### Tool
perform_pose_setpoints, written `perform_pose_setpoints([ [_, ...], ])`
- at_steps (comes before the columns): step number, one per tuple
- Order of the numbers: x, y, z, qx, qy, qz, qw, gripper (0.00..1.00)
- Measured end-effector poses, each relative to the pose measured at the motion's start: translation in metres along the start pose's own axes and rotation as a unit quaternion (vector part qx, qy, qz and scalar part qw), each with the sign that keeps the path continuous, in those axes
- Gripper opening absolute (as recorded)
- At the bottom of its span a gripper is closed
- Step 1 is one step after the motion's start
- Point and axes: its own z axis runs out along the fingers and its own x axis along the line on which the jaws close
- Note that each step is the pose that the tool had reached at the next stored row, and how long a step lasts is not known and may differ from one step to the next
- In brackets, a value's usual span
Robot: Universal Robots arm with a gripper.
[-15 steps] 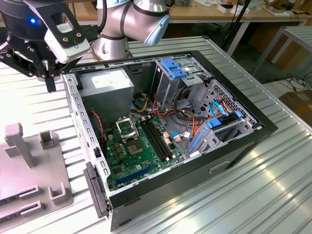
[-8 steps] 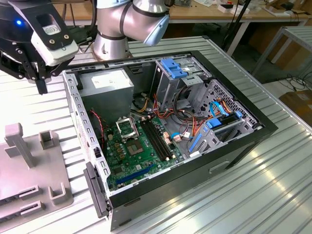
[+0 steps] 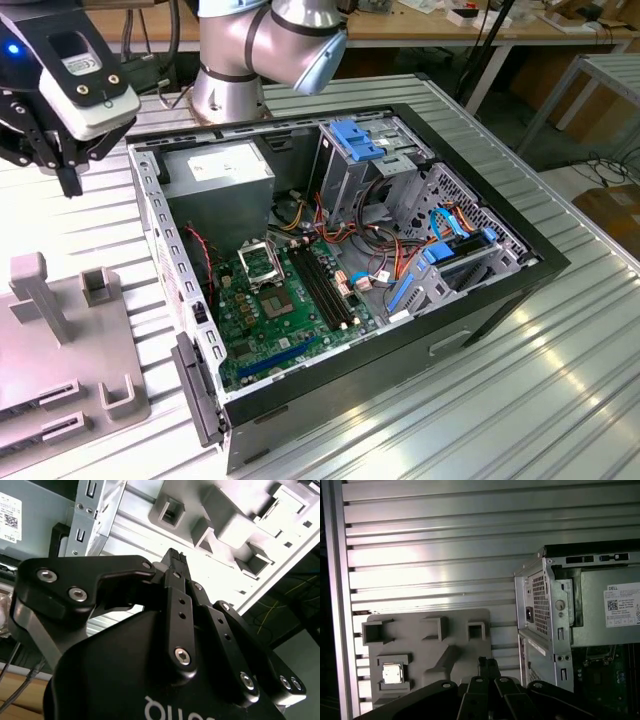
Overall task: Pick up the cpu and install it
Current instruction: 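Reach for the cpu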
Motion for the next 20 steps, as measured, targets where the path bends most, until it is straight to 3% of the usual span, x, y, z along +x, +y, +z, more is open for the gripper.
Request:
perform_pose_setpoints([
  [5,0.0133,-0.0011,0.0014,0.0,0.0,0.0,1.0,0.11],
  [16,0.0284,-0.0023,0.004,0.0,0.0,0.0,1.0,0.11],
  [20,0.0399,-0.0032,0.0046,0.0,0.0,0.0,1.0,0.11],
])
